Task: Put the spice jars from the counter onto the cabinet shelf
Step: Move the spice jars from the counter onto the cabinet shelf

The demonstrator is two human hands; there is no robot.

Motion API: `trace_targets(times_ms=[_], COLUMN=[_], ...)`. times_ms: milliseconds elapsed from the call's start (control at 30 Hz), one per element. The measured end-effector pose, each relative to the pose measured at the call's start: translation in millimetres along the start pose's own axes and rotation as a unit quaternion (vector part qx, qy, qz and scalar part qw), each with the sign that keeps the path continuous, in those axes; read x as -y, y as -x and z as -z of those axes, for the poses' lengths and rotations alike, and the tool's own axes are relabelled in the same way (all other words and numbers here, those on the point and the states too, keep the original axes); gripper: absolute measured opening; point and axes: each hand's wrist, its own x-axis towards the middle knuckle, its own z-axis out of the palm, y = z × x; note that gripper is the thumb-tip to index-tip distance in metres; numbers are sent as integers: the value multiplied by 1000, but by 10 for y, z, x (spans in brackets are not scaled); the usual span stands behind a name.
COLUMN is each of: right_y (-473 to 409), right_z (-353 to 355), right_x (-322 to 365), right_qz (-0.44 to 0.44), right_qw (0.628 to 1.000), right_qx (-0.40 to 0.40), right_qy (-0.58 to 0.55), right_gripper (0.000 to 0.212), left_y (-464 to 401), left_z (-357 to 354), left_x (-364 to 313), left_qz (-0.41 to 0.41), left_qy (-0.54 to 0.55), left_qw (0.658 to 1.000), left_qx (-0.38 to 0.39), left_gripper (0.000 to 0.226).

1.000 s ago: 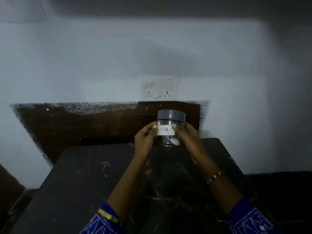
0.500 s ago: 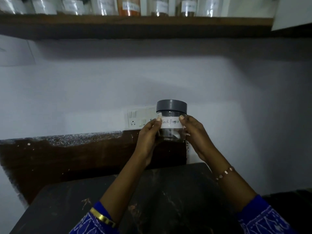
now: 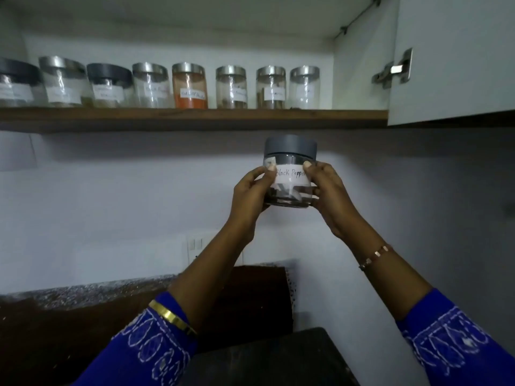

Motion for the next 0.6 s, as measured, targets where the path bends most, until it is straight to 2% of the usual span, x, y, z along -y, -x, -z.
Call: trace_targets(times_ms=[133,267,367,600], right_y=[-246,-503,-734,-1269], right_z=[135,274,382,578], right_x=[317,606,803,1034], right_qz=[30,76,97,143], right_qw=[999,997,995,986], right_qx=[-2,17,14,-52], right_qy=[-14,23,30,74], right_gripper=[27,41,43,57], left_y=[-249,-519,-752,-1309], left_z=[-192,-391,-556,-940], left_x=[-262,-491,-647,-869], left_qz=[-27,-77,-97,-137], left_qy=[29,14,-10,-57], left_qw=[999,996,995,989], left_qx=[16,34,36,-1], left_gripper=[38,34,36,42])
